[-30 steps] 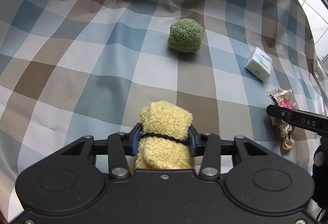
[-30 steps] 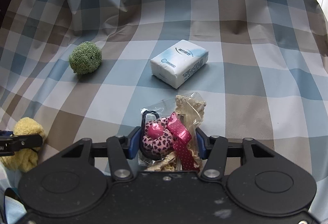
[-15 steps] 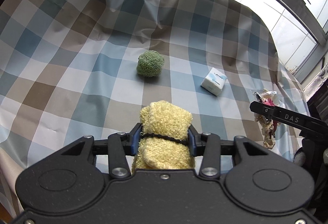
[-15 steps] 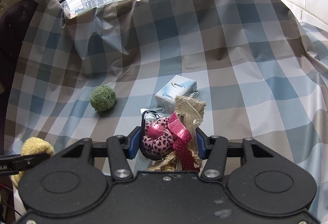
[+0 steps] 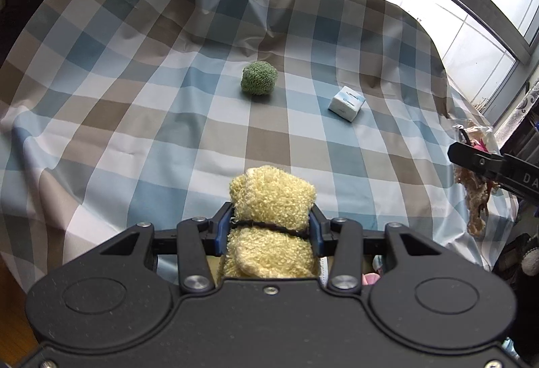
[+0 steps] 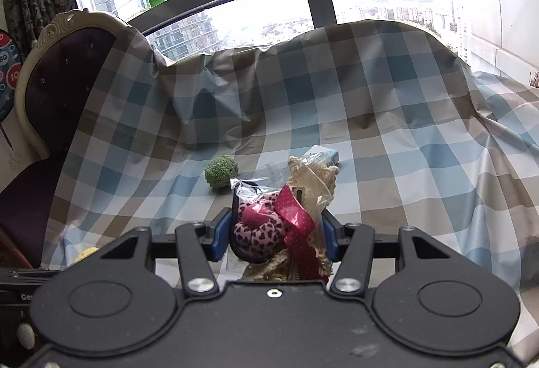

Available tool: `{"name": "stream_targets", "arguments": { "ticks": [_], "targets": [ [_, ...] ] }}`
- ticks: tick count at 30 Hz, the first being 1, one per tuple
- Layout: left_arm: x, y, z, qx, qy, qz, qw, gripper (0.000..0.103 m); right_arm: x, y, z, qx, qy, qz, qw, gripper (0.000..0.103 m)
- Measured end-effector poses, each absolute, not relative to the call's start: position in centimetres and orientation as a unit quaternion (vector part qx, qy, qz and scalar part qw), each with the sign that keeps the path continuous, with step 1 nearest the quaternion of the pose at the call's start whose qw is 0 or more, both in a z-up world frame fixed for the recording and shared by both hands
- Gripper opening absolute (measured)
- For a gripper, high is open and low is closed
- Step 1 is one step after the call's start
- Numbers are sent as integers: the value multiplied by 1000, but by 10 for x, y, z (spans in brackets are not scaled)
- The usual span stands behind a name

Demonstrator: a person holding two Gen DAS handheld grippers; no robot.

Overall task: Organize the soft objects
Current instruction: 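Carry the yellow towel and pink-ribbon bag toward the tin with both tools, then lower the yellow towel into the tin with the left gripper while the right lowers the ribbon bag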

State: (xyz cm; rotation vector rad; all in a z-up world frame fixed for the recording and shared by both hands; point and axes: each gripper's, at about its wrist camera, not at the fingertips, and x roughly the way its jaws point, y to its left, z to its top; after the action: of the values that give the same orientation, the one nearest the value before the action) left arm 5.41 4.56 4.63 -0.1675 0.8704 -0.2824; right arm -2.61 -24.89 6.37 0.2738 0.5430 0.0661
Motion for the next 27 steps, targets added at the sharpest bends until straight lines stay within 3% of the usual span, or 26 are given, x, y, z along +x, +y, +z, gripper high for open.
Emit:
{"name": "stream_targets", "arguments": {
  "ticks": [12,17,27],
  "targets": [
    [61,53,19,-92,453,-102,881,45,-70,-237,50,154,292,45,943,53],
    [61,45,17,-77,451,-97,884,61,-68,-232,45,153,306,48,938,53],
    [50,46,27,-72,435,-85,893,62,-67,-225,42,153,323,59,932,53]
  ]
}}
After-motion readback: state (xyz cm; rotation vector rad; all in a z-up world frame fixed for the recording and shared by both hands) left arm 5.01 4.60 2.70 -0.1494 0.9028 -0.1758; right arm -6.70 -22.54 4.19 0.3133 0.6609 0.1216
